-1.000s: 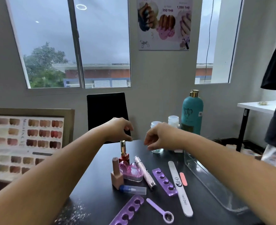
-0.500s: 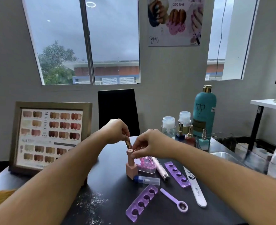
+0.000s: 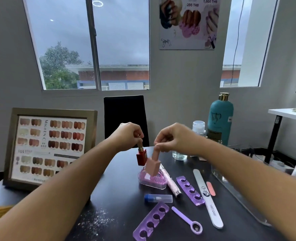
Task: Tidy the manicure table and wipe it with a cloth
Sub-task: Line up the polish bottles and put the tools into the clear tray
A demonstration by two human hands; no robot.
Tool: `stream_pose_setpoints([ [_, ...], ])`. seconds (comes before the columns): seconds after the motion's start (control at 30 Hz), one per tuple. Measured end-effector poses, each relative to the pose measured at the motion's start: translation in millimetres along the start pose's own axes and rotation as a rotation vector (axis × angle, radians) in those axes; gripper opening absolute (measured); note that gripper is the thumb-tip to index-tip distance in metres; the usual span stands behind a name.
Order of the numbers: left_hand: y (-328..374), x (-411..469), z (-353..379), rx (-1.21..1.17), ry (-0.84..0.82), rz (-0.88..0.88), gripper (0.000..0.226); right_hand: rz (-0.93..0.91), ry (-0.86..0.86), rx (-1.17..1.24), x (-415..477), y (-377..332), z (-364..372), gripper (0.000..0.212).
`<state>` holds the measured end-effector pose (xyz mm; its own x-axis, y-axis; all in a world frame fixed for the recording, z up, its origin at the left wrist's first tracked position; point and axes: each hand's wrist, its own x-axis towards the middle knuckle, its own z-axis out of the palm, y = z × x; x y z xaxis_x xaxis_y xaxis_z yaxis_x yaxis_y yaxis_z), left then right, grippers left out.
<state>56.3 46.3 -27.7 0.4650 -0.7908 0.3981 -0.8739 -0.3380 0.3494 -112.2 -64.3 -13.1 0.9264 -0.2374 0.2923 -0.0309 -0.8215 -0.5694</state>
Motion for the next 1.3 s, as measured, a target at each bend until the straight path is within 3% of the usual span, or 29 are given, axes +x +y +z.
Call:
stream_pose_setpoints([
  [0.27,51,34,31,-0.075,0.091,0.1,0.015,0.149,0.139,-0.229,-2,52,-67,0.007],
  [0.67,91,62,102,-0.103,-0.008,0.16,0.014,0.297,0.022,-0.467,3,116,-61,0.007],
  [0.97,83,45,83,-0.148,0.005,0.146,0.03,0.249,0.095,-0.505,-7,94,-57,0.017],
  [1.3,34,-19,27,-0.241,-0.068,0.06,0.024,0.144,0.105,-0.325,-46,44,-22,0.018],
])
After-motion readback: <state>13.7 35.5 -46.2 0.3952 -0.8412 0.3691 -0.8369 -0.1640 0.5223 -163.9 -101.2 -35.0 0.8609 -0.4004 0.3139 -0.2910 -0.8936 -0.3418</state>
